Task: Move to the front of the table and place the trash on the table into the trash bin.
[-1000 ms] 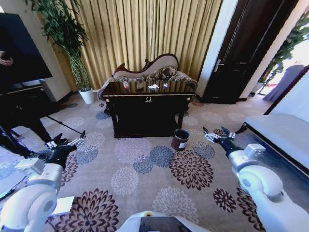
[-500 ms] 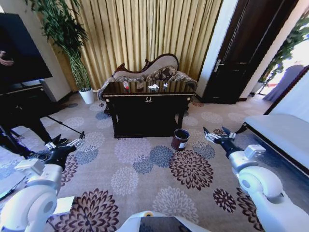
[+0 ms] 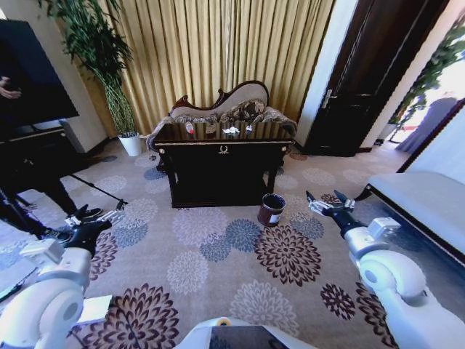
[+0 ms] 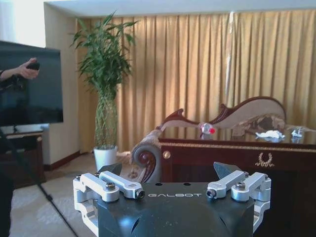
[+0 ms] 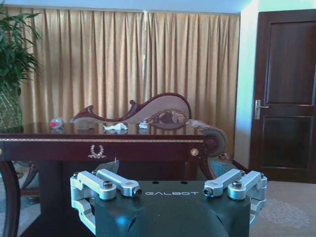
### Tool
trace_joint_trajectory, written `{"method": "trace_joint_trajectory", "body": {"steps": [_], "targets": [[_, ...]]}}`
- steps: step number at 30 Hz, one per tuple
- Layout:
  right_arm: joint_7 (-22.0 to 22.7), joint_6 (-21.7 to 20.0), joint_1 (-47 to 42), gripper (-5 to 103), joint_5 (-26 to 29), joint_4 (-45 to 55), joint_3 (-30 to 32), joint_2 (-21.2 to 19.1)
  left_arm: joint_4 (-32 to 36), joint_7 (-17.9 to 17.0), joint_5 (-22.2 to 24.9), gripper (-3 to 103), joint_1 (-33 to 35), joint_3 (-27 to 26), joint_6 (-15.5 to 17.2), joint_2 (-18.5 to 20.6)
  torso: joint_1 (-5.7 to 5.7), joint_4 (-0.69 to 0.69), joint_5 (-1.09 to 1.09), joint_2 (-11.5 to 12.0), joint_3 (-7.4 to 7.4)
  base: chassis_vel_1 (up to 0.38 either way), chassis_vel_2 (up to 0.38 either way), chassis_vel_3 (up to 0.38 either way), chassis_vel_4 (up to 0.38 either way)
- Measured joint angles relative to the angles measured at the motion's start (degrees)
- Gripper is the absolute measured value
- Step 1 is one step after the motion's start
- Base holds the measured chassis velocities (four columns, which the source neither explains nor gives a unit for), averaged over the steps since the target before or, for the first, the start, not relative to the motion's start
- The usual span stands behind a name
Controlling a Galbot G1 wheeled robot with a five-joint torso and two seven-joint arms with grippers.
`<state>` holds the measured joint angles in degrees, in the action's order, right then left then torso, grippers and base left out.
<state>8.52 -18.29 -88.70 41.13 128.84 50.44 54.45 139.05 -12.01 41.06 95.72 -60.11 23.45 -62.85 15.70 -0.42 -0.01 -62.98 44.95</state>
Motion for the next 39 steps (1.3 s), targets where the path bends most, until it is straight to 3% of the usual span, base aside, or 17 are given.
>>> {"method": "trace_joint_trajectory", "body": {"steps": [13, 39], "targets": [[-1.4, 1.0, -0.6, 100, -1.2, -1.2, 1.4, 0.1, -3.4, 5.9, 0.2, 100, 0.3, -4.5, -2.8, -0.3, 0.0, 0.0, 0.0, 0.0, 0.0, 0.0, 0.0, 0.0, 0.0], [-2.3, 0.9, -0.7, 100, -0.9, -0.6, 1.2, 0.8, -3.1, 6.4, -1.3, 100, 0.3, -3.0, -4.2, -0.7, -0.01, 0.0, 0.0, 0.0, 0.0, -0.005, 0.006, 0.006, -0.004]]}}
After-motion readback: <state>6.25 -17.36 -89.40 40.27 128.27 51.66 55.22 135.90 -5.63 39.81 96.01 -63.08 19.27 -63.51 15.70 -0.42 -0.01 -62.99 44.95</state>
